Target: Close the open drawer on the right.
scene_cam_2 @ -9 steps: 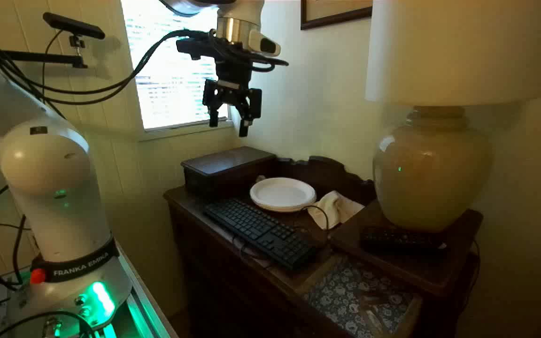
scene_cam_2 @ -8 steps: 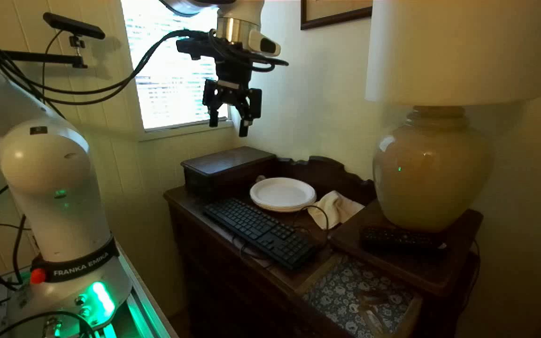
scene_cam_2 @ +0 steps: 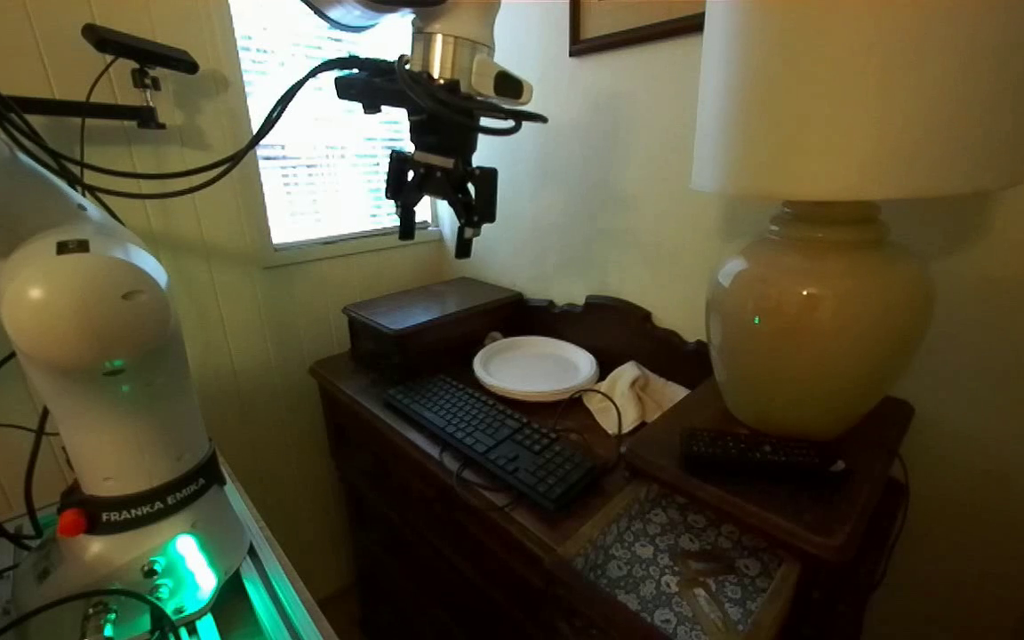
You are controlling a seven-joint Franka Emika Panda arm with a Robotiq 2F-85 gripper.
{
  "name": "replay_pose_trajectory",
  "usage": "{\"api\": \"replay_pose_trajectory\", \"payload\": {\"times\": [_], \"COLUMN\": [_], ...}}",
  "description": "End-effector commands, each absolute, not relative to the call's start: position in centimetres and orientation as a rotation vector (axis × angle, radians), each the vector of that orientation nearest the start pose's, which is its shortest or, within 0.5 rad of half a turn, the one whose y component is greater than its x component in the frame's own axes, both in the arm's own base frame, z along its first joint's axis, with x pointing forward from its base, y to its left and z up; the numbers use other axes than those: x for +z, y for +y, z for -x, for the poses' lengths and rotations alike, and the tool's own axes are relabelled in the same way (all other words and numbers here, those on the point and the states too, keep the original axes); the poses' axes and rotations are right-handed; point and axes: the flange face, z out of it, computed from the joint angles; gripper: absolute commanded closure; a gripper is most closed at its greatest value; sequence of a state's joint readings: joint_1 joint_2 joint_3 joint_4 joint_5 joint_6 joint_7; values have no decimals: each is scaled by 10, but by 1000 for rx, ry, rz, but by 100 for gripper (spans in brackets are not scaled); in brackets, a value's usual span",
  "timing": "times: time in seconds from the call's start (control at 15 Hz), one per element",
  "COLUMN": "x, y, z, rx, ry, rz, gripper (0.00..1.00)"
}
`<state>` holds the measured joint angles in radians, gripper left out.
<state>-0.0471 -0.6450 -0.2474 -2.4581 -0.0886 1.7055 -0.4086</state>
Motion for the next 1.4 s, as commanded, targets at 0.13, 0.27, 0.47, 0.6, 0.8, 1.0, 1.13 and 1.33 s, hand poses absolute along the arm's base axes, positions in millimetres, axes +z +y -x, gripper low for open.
{"api": "replay_pose_trajectory", "payload": {"times": [0.13, 0.27, 0.47, 0.6, 0.8, 1.0, 1.13, 1.33], "x": [490, 480, 455, 436, 395, 409, 414, 416], "y": [-166, -193, -240, -268, -308, -296, -292, -291], "z": [-312, -297, -277, -266, -260, -258, -263, -264], "rx": [127, 143, 116, 30, -20, -17, -22, -28], "ry": [-177, -135, 18, 66, 146, 142, 123, 118], "rz": [3076, 3078, 3085, 3094, 3070, 3076, 3087, 3092], "gripper": [0, 0, 0, 0, 0, 0, 0, 0]}}
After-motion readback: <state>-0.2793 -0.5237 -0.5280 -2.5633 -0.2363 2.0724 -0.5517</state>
